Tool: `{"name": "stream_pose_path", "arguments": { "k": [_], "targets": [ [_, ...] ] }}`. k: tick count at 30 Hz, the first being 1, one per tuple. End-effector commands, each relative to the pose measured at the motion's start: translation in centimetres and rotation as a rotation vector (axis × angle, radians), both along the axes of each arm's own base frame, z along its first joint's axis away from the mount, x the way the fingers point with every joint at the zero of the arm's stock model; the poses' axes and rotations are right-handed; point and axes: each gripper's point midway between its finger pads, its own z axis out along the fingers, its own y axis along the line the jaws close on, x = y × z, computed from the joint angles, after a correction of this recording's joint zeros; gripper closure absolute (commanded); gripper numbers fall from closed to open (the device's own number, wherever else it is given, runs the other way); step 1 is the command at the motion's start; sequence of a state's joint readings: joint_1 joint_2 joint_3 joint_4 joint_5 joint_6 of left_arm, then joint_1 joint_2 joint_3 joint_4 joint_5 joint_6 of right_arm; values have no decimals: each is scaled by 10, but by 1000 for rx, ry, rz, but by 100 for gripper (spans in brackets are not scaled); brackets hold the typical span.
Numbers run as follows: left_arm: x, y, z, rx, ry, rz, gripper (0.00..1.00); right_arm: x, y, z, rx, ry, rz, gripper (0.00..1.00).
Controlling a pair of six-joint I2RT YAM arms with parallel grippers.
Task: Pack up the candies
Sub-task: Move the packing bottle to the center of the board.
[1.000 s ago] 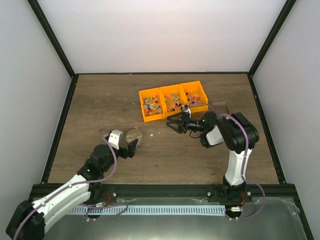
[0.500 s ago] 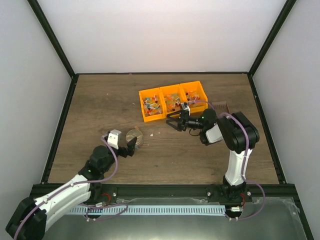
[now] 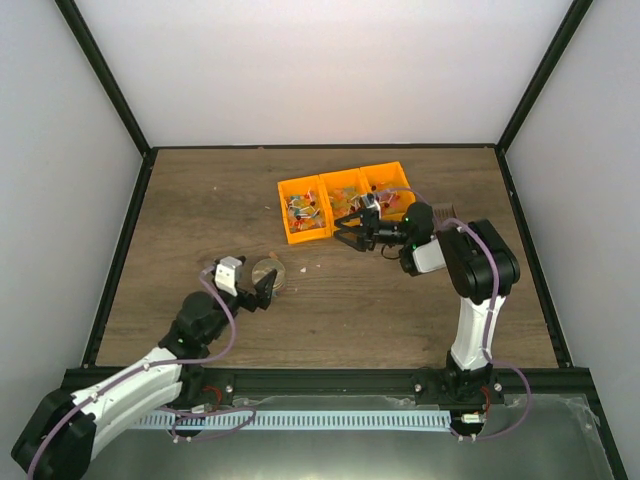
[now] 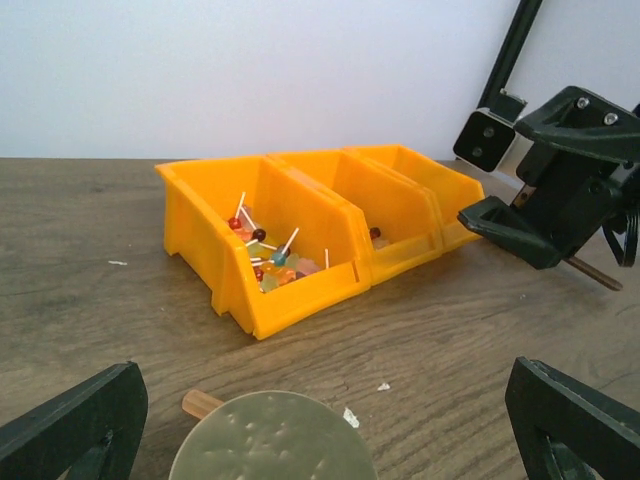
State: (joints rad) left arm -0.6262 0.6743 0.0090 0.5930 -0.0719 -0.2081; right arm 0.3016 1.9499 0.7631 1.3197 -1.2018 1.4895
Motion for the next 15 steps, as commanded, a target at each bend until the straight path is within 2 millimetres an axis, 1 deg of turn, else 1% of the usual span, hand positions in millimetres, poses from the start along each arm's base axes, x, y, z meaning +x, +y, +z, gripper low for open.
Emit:
{"name": "stream_pose_path", "arguments": {
  "k": [1,5,7,11,13,15],
  "targets": [
    [-23,6,-67,94,94,-50,0,-3,-5,-7,-5,1,28,31],
    [-22,3,-72,119,116,-63,0,-4,-8,-10,1,18,21,31],
    [-22,0,-80,143,163,-78,0,-3,-8,-11,3,23,17,31],
    [-20,-7,-88,148,210,-98,0,0,-9,-10,7,23,20,31],
    [-18,-9,-87,140,198,-97,0,1,-10,-11,7,26,20,31],
    [-18,-9,-91,156,197,-92,0,2,-11,-11,5,29,24,31]
  ]
}}
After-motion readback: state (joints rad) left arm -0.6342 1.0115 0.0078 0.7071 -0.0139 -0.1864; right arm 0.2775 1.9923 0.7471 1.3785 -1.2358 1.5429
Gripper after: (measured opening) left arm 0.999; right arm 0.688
